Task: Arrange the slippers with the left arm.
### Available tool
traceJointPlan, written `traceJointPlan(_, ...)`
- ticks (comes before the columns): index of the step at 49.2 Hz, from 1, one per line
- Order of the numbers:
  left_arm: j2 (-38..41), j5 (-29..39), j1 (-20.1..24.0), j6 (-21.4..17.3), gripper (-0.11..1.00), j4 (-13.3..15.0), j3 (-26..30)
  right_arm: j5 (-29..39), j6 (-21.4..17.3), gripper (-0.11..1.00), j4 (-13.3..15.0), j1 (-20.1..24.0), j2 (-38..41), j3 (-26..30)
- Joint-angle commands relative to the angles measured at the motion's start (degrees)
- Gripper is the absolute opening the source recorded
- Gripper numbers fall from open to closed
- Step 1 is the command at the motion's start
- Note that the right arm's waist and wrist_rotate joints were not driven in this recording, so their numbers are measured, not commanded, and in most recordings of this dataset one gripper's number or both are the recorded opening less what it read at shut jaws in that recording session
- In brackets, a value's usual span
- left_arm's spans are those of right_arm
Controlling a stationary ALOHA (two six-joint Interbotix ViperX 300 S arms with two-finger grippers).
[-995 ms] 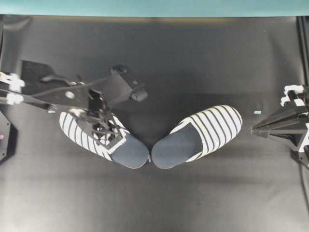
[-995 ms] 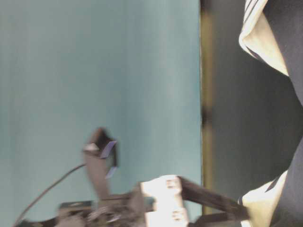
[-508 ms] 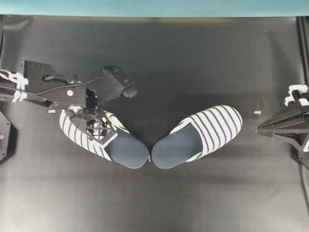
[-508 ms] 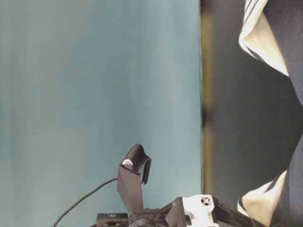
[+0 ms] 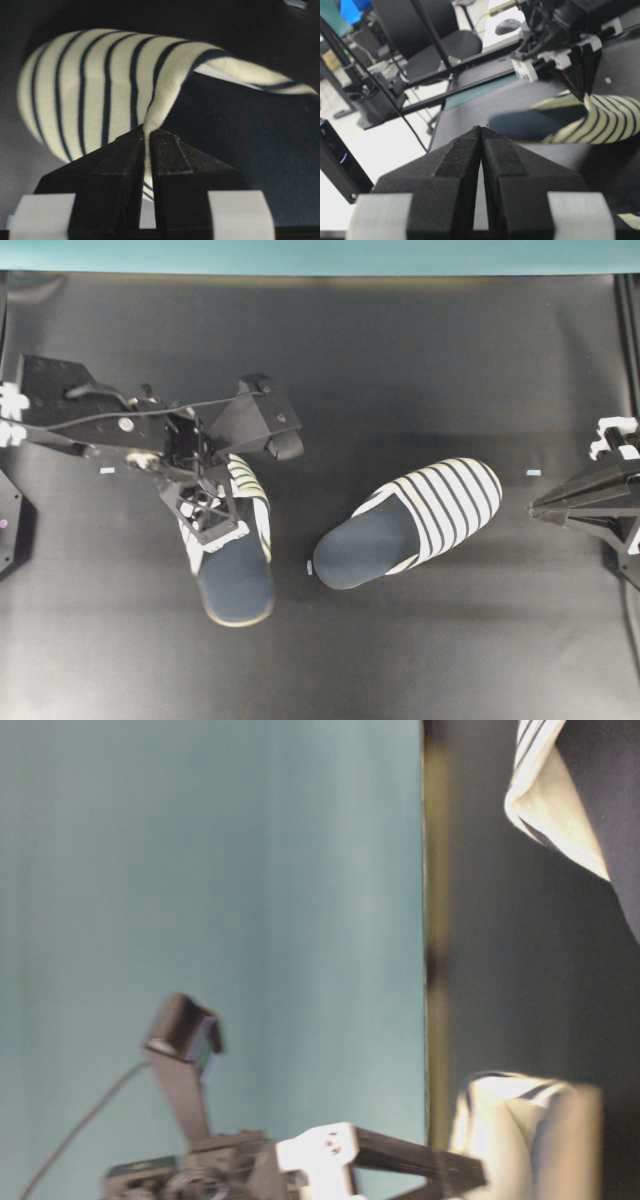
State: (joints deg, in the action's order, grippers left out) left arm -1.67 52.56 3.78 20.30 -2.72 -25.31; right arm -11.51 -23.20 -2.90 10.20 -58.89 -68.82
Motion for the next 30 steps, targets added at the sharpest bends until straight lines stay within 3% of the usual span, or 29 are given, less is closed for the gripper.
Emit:
traceJointPlan(1,-1.23,0.53,0.0,-5.19,0.01,-0.35,2.2,-0.26,0.0,0.0,-0.09,0.0,0.09,0.35)
traceJointPlan(14,1.76,-3.6,0.88,-15.56,0.01,-0.97,4.83,-0.26,0.0,0.0,-0.18,0.0,0.09,0.26)
traceJointPlan(30,6.24,-8.17,3.78,-14.68,0.01,-0.97,5.36,-0.26,0.09,0.0,-0.09,0.0,0.0,0.18)
